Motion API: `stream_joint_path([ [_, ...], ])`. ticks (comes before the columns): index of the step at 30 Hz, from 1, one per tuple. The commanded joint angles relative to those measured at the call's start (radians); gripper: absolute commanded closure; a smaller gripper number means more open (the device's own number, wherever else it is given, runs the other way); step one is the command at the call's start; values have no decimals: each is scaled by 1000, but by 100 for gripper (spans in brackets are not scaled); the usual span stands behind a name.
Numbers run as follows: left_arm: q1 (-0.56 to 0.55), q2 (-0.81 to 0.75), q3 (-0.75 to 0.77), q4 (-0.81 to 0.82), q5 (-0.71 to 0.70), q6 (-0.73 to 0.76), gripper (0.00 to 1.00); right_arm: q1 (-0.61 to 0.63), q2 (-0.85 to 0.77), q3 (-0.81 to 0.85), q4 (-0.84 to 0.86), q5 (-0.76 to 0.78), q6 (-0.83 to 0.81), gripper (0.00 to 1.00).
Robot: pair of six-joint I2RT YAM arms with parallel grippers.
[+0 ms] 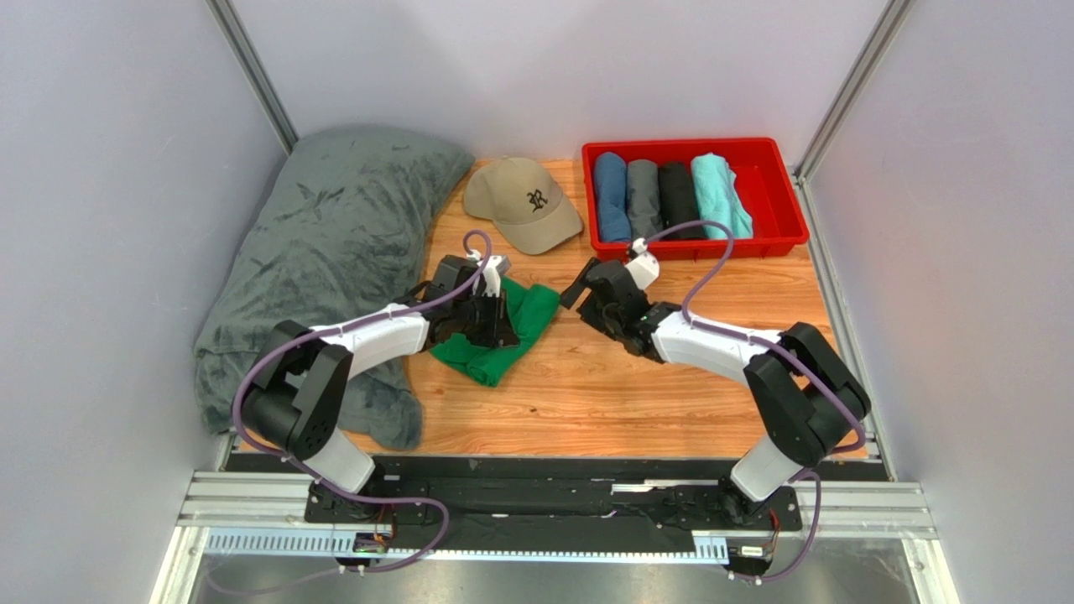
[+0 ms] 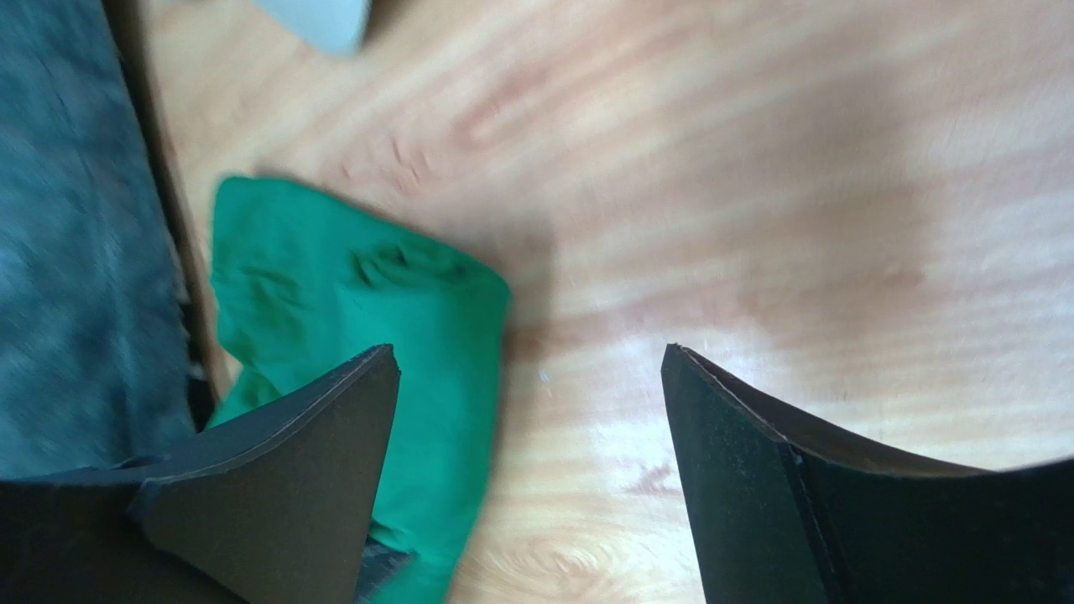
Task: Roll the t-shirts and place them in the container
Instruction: Roll the T-shirt to the center of the board.
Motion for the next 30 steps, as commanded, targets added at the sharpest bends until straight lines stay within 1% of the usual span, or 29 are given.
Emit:
stream_joint_path([
  [1, 59, 45, -11, -33, 150, -81, 100, 72, 35, -8, 235, 21, -48, 20],
  [6, 96, 56, -17, -33, 163, -70, 100, 120, 116, -12, 327, 37, -48, 19],
  [9, 109, 59, -17, -42, 175, -66, 100, 129, 176, 24, 318, 19, -38, 20],
  [15, 120, 60, -24, -44, 197, -69, 100, 152, 247, 100, 266, 54, -30, 21],
  [18, 120, 65, -25, -42, 220, -67, 100, 155, 268, 124, 236, 64, -1, 25],
  [21, 123, 76, -13, -53, 258, -58, 100, 157, 281, 158, 185, 79, 21, 38],
  [22, 122, 73, -14, -50, 270, -61, 100, 158, 288, 169, 165, 82, 24, 50],
  [24, 122, 60, -20, -30, 287, -66, 100, 161, 294, 205, 107, 96, 27, 63],
  [25, 122, 56, -19, -30, 307, -66, 100, 161, 307, 222, 73, 100, 28, 78],
  [26, 122, 53, -16, -33, 315, -55, 90, 161, 308, 247, -21, 114, 27, 88],
  [27, 122, 48, -2, -53, 319, -44, 86, 163, 314, 296, -80, 128, 24, 96],
  [28, 122, 36, 4, -61, 316, -32, 81, 161, 322, 329, -143, 145, 19, 100],
  [29, 122, 28, 9, -70, 309, -12, 71, 161, 325, 356, -266, 183, 18, 100],
  [30, 123, 17, 12, -73, 289, -3, 66, 160, 327, 407, -322, 198, 6, 100],
])
